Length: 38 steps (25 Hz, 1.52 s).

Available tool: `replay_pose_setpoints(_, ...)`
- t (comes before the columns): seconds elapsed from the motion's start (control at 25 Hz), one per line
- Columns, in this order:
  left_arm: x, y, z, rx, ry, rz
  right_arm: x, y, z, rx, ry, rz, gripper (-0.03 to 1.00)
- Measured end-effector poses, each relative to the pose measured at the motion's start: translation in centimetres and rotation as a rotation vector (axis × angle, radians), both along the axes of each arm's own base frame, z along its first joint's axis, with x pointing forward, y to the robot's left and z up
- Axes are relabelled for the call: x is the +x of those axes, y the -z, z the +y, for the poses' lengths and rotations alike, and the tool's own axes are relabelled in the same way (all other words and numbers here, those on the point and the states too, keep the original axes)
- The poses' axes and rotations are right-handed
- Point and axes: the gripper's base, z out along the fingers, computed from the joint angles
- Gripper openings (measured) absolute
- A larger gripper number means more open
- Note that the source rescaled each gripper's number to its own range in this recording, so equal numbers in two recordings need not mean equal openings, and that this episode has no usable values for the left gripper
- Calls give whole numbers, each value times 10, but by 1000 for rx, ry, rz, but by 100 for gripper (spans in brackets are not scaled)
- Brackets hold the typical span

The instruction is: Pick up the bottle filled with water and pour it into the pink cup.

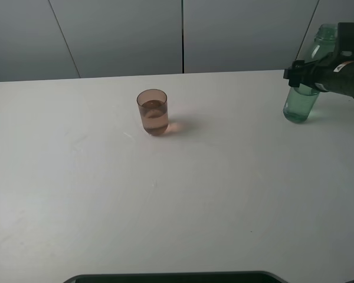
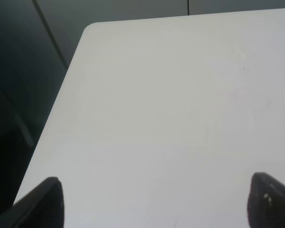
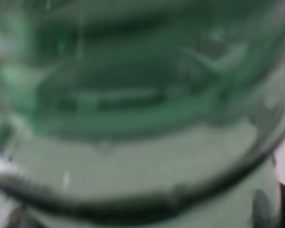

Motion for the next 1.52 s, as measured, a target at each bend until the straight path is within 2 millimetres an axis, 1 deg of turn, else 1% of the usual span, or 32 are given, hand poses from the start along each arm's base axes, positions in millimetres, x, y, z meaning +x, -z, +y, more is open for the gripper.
replay_pose_setpoints(0.04, 0, 0, 0, 0, 0, 1, 0, -1, 0, 0, 0, -4, 91)
replay_pose_setpoints(0.08, 0, 0, 0, 0, 0, 0, 0, -1, 0, 0, 0, -4, 96)
replay_pose_setpoints(0.16, 0, 0, 0, 0, 0, 1, 0, -3, 0, 0, 0, -8, 100)
replay_pose_setpoints(0.4, 0, 0, 0, 0, 0, 0, -1, -16, 0, 2, 1, -34, 100)
replay_pose_setpoints(0.52, 0, 0, 0, 0, 0, 0, -3, -29, 0, -2, -2, -64, 100)
replay_pose_setpoints(0.96, 0, 0, 0, 0, 0, 0, -14, -85, 0, -43, -19, -220, 100)
replay_pose_setpoints(1.12, 0, 0, 0, 0, 0, 0, -20, -109, 1, -42, -24, -250, 100)
replay_pose_setpoints(1.2, 0, 0, 0, 0, 0, 0, -21, -123, 2, -34, -32, -213, 100)
replay_pose_setpoints(1.28, 0, 0, 0, 0, 0, 0, -17, -140, 2, -26, -43, -153, 100)
replay_pose_setpoints(1.4, 0, 0, 0, 0, 0, 0, -13, -158, 4, -1, -64, 18, 100)
replay_pose_setpoints(1.52, 0, 0, 0, 0, 0, 0, -21, -170, 7, 42, -76, 243, 100)
